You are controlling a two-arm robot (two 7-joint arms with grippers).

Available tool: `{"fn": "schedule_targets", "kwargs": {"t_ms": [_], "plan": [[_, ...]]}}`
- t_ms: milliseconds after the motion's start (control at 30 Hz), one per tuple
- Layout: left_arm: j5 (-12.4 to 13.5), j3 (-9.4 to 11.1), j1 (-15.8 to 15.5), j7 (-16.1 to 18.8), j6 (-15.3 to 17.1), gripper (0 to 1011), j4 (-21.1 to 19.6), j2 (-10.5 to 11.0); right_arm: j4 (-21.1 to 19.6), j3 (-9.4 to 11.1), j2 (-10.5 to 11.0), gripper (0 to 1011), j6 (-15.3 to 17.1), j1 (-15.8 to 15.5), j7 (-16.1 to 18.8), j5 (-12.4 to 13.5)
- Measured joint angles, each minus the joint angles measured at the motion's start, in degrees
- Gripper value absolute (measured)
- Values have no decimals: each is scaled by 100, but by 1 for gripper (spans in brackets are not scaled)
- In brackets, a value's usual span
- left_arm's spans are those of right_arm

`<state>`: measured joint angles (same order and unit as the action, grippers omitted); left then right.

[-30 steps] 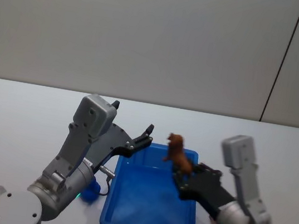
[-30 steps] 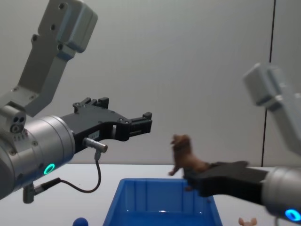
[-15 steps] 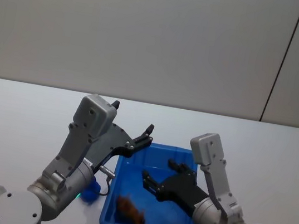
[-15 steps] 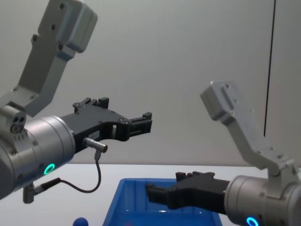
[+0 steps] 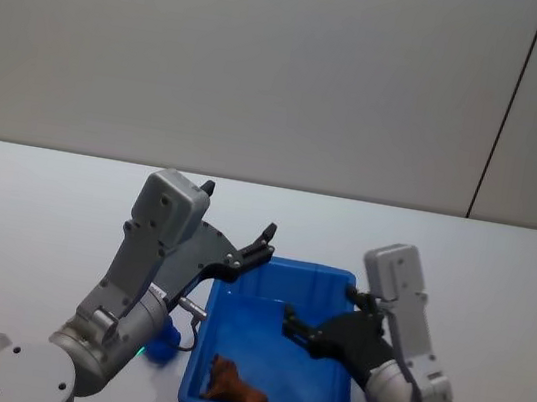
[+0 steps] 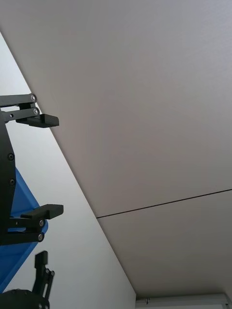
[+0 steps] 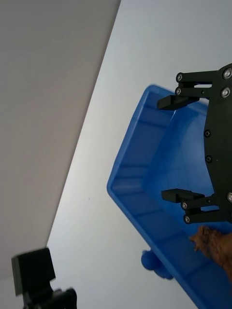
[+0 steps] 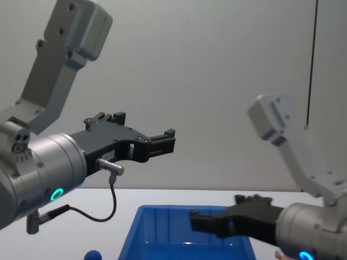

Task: Pick up the two dolls from the table and place them into the box.

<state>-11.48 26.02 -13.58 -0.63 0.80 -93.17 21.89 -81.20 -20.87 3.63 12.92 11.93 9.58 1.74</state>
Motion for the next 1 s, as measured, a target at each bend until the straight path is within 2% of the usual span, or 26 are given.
{"fn": "schedule_targets", "kwargs": {"t_ms": [433, 600, 1000], "plan": [[0, 0, 0, 0, 0, 1001, 0, 0, -867, 180, 355, 1001, 216, -592, -977, 14], [0, 0, 0, 0, 0, 1001, 0, 0, -1084, 225, 447, 1001, 355, -767, -1224, 42], [0, 0, 0, 0, 0, 1001, 0, 0, -1243, 249, 516, 1001, 637, -1011, -1435, 65]]}}
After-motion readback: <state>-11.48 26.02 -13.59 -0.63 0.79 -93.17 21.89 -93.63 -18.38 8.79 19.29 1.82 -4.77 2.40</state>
